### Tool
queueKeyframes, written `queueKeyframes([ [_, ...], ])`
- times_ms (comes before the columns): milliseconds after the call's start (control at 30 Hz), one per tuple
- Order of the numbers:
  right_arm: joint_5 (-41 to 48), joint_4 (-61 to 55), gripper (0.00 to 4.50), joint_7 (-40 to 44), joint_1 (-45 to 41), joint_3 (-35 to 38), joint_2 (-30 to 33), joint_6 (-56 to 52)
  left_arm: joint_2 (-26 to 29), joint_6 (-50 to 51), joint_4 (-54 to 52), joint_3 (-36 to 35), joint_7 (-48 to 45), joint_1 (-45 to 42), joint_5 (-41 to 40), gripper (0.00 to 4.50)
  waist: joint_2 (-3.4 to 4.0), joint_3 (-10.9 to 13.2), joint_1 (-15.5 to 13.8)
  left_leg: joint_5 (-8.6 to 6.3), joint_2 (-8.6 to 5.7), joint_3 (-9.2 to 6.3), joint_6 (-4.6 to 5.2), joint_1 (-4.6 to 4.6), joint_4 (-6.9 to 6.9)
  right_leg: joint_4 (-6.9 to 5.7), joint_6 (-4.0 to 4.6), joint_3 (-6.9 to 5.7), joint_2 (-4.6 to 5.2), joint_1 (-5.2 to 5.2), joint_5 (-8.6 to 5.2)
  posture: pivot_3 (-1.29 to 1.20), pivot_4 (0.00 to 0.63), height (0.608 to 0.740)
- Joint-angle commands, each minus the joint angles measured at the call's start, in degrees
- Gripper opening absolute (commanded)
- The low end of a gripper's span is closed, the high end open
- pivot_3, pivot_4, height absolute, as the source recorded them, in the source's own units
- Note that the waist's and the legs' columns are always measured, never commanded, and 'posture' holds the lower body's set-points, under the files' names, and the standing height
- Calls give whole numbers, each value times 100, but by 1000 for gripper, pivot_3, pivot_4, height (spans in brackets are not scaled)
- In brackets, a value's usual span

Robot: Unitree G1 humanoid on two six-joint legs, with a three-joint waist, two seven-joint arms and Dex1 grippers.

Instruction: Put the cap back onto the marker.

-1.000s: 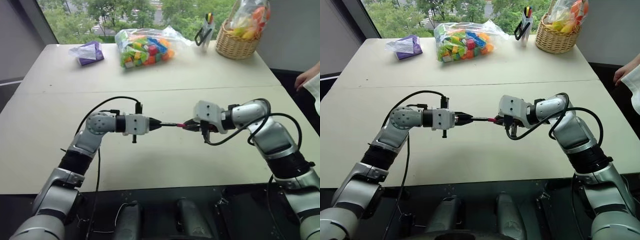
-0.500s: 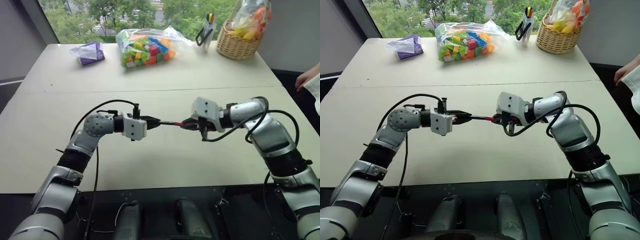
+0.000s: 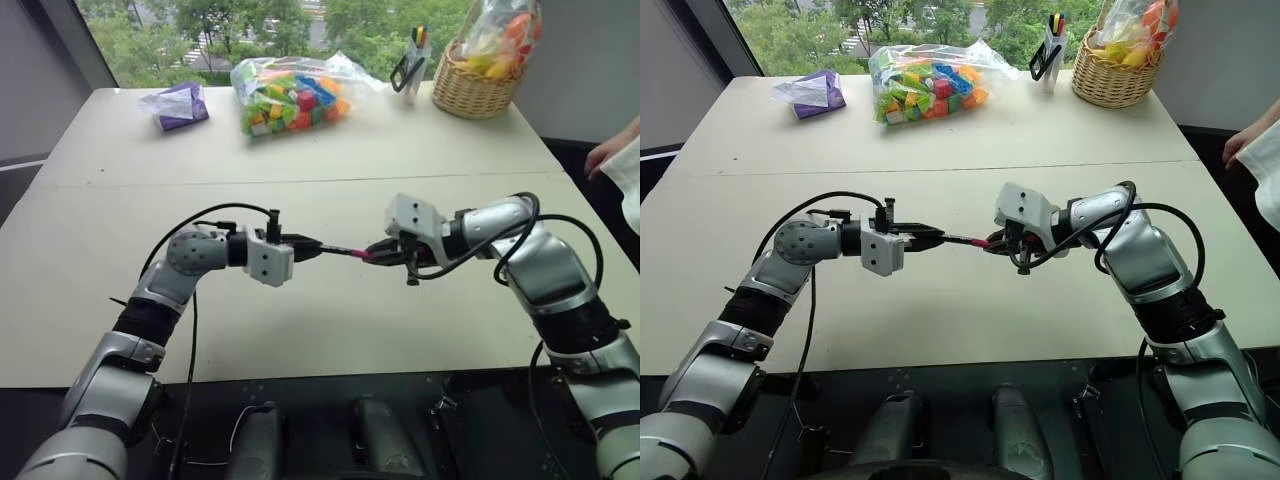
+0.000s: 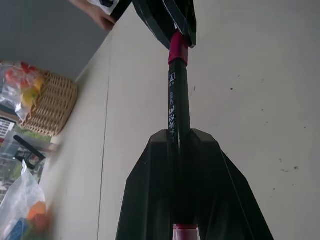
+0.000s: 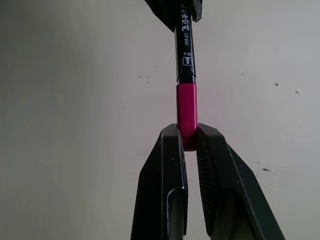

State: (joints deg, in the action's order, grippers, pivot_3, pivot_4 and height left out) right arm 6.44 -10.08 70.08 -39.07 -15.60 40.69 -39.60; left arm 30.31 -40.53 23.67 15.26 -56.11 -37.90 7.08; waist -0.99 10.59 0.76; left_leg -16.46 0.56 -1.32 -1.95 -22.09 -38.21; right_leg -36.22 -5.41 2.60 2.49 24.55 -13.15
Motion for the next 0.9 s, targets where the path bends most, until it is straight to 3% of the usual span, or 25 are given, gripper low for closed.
queueKeyframes([
  [33, 408, -572, 75, 358, -133, -343, -166, 7, -48, 38, -28, -29, 146, -236, -63, 0, 0, 0, 1, 0, 0, 0, 0, 0, 0, 0, 0, 0, 0, 0, 0, 0, 150, 740],
  [400, 381, -593, 75, 337, -150, -750, -232, -342, 28, -62, -2, 92, 157, -229, -29, 0, 0, 0, 2, 0, 0, 0, 0, 0, 0, 0, 0, -1, 0, 0, 0, 0, 150, 740],
  [900, 769, -648, 75, 284, -232, -548, -426, -1161, 82, -306, 135, 90, 275, -235, 227, 0, 0, 0, 2, 0, 0, -1, 0, 0, 0, 0, 0, -1, 0, 0, 0, 0, 150, 740],
])
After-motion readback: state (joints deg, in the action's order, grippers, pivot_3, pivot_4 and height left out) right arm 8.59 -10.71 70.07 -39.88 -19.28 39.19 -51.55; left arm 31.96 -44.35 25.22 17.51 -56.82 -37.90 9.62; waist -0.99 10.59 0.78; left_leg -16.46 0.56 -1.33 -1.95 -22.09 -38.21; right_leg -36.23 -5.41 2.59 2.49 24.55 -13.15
